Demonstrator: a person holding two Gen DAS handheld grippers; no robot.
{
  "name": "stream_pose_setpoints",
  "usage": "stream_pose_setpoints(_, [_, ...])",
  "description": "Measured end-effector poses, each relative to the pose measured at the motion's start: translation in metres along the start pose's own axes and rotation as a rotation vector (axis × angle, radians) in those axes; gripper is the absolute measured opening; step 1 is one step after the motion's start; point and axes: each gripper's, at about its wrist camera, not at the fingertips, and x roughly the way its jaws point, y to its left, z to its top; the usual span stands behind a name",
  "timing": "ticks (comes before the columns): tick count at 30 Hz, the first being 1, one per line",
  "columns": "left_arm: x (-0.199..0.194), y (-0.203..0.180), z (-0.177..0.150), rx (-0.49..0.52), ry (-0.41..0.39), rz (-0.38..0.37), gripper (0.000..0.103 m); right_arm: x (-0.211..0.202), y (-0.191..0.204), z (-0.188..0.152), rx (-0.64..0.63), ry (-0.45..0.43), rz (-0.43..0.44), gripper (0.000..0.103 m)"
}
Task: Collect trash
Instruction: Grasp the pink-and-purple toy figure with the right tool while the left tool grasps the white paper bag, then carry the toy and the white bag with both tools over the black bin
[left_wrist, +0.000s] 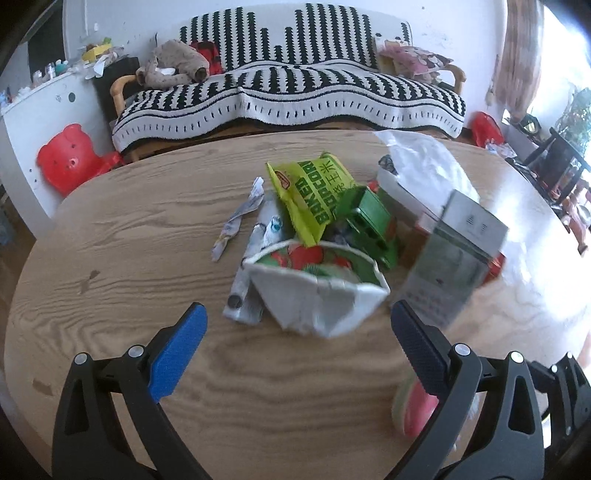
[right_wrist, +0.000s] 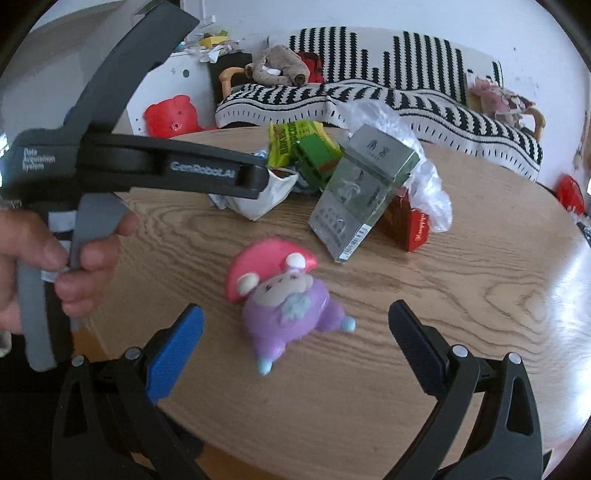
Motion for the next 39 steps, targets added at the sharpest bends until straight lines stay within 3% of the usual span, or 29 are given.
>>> stream_pose_setpoints(4, [0.014, -0.009, 0.007, 0.026, 0.009, -0.002, 0.097, 0.016, -0.002, 0.005, 0.008, 0.012, 0.003, 0.093])
stream_pose_setpoints(8, [0.018, -0.02, 0.012, 0.051, -0.002, -0.015, 0.092, 0.03, -0.001, 0.01, 0.025, 0.03, 0.03, 0.078])
stream_pose_setpoints(10, [0.019, -0.025, 0.011, 0.063, 0.001, -0.009, 0.074, 0.033, 0.002, 0.011, 0.028, 0.035, 0.051, 0.064])
stream_pose_setpoints(14, [0.014, -0.017, 0.006, 0.025, 0.0, -0.044, 0.058, 0.03, 0.011, 0.01, 0.023, 0.039, 0.06, 0.052])
stream_pose_setpoints(15, [0.011, -0.016, 0.005, 0.024, -0.012, -0.046, 0.053, 0.029, 0.011, 0.01, 0.023, 0.038, 0.065, 0.051])
stream_pose_setpoints(19, [-0.003, -0.012, 0.002, 0.009, -0.024, -0.058, 0.049, 0.014, 0.013, 0.005, 0.024, 0.022, 0.079, 0.048])
stream_pose_setpoints(27, [-0.041, -0.017, 0.001, 0.013, -0.051, -0.074, 0.048, -0.027, 0.002, 0.001, 0.068, -0.023, 0.077, 0.047])
stream_pose_setpoints(33, [-0.071, -0.021, -0.002, 0.014, -0.072, -0.094, 0.048, -0.07, -0.038, -0.005, 0.17, -0.067, 0.044, 0.047])
stream_pose_setpoints(39, [-0.09, -0.066, 0.0, 0.067, -0.117, -0.195, 0.048, -0.131, -0.107, -0.025, 0.3, -0.12, -0.086, 0.047])
